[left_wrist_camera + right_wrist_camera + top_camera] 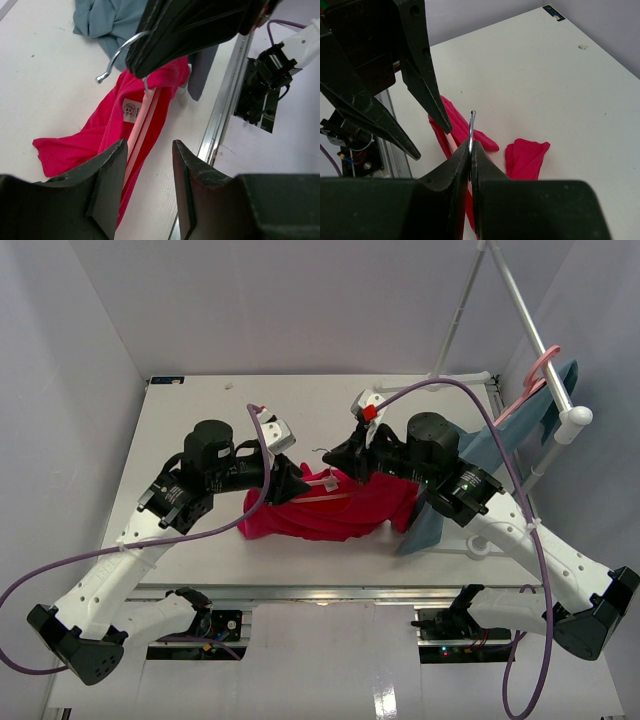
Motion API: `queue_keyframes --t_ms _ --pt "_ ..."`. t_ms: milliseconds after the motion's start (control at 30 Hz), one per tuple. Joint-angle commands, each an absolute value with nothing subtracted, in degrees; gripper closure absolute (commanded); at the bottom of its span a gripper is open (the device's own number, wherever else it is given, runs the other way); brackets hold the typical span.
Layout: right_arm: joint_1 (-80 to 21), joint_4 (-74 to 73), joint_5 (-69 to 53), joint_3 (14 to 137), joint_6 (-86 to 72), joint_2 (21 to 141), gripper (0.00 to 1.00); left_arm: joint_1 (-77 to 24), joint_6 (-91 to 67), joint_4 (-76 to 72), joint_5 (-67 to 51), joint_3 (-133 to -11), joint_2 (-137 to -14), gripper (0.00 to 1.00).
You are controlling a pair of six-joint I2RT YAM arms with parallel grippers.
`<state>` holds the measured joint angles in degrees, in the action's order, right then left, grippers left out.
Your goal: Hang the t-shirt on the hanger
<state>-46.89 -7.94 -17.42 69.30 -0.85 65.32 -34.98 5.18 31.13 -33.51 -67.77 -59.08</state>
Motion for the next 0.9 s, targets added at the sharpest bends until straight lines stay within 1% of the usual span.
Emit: queue_keyframes --t_ms 0,100,367,467,533,600,633,700,800,833,867 --pt "-46.7 1.5 -21.6 68.4 -3.2 64.1 0.92 -34.9 7.8 29.7 -38.8 -68.4 -58.4 0.49" --pt "-46.7 2.4 -22.8 67.9 -4.1 64.0 0.92 -34.9 9.6 30.3 -39.0 -67.2 -59.3 0.52" --pt "-46.7 4.4 -26.2 67.8 -5.7 63.5 0.92 -35.0 10.1 30.1 -36.4 -66.9 -62.3 0.52" --pt "-46.7 4.7 -26.7 67.7 -6.2 63.2 0.92 -35.0 10.6 30.2 -37.9 -66.6 -62.8 0.53" --pt "-46.7 4.9 -26.8 67.7 -6.4 63.3 0.92 -35.0 10.6 30.0 -39.6 -66.4 -62.8 0.60" --pt "-46.8 5.3 -26.9 67.7 -6.7 63.5 0.92 -35.0 10.5 29.9 -40.0 -66.3 -62.8 0.70" --pt "-46.8 5.4 -27.0 67.8 -6.9 63.7 0.92 -34.9 10.5 29.9 -40.3 -66.1 -62.8 0.72" --pt "-46.7 5.7 -27.0 68.0 -7.2 64.3 0.92 -35.0 10.5 30.0 -41.5 -65.9 -62.8 0.80" --pt "-46.7 6.1 -26.8 68.1 -7.7 64.8 0.92 -35.0 10.4 29.8 -42.8 -65.5 -62.9 0.96" --pt "-46.7 6.1 -26.5 68.0 -7.7 65.0 0.92 -35.0 10.3 29.8 -42.6 -65.4 -62.7 1.00" --pt "-46.7 6.1 -26.1 67.8 -7.7 65.1 0.92 -35.0 10.3 29.7 -42.1 -65.3 -62.4 1.00"
